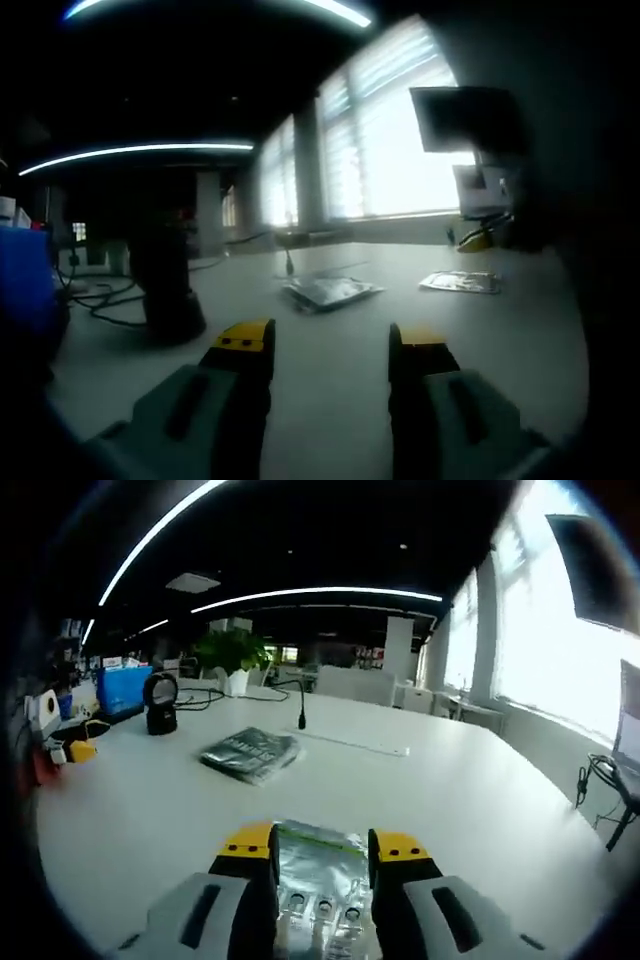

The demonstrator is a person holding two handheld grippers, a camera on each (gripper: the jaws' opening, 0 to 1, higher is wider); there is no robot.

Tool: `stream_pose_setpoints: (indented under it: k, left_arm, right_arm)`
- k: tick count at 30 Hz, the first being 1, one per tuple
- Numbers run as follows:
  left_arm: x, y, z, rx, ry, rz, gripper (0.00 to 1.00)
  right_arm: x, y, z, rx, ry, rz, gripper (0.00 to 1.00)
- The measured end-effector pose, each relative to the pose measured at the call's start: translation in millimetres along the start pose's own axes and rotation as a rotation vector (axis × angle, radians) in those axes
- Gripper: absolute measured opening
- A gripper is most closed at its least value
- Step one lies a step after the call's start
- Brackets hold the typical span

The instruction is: Clip sheet goods on table flip sheet goods clip sheet goods scan sheet goods put sheet goods back to table

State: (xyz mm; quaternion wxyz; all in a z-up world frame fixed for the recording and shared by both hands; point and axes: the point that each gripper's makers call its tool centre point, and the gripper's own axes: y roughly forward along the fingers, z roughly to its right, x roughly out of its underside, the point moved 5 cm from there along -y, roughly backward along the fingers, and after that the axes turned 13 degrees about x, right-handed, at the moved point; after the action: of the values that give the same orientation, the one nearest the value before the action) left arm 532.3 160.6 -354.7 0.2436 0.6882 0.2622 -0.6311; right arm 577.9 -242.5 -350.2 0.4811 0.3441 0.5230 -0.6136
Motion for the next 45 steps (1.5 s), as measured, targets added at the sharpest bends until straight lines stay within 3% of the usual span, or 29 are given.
stream_pose_setpoints:
  k: [2,3,5,6,7,9,12,23,27,31,37,45]
  left_arm:
    - [0.4,0,-1.6,-0.002,-0.001,0.000,0.38]
    - [0.6,0,-1.7,-0.002,0.000,-0.001,0.38]
    - [0.6,0,-1.7,-0.002,-0.001,-0.001,0.38]
    - [0.7,0,-1.8,-0.002,-0.001,-0.001,0.38]
    - [0.7,0,-1.7,-0.002,-0.002,-0.001,0.38]
    - [0.5,0,-1.5,-0.001,-0.002,0.001,0.38]
    - [0.4,-1,-1.5,-0.001,-0.003,0.002,0.38]
    - [0.6,0,-0.7,0.000,-0.002,0.000,0.38]
    - [0.5,0,-0.1,0.002,0.000,-0.001,0.38]
    - [0.9,0,-0.3,0.001,0.001,-0.004,0.38]
    - [1.2,0,-0.2,0.000,0.001,-0.006,0.38]
    - [1.3,1,0.4,0.003,0.002,-0.008,0.38]
  right_arm:
    - [1.6,7,8,0.001,-0.016,-0.006,0.17]
    - [1.8,9,8,-0.033,-0.061,-0.002,0.17]
    - [1.5,14,9,-0.071,-0.056,-0.005,0.25]
    - [2.0,17,7,-0.134,-0.047,-0.015,0.28]
    - [2.7,18,7,-0.154,-0.036,-0.035,0.33]
    - [1.5,22,8,-0.198,-0.034,-0.046,0.34]
    - [-0.3,31,18,-0.170,-0.078,-0.060,0.30]
    - [1.9,44,24,-0.215,-0.108,-0.101,0.27]
    - [-0.7,50,25,-0.219,-0.132,-0.068,0.28]
    - [8.9,55,26,-0.242,-0.191,-0.121,0.27]
    - [11.0,64,28,-0.249,-0.153,-0.125,0.24]
    - [22.2,72,23,-0.267,-0.188,-0.168,0.23]
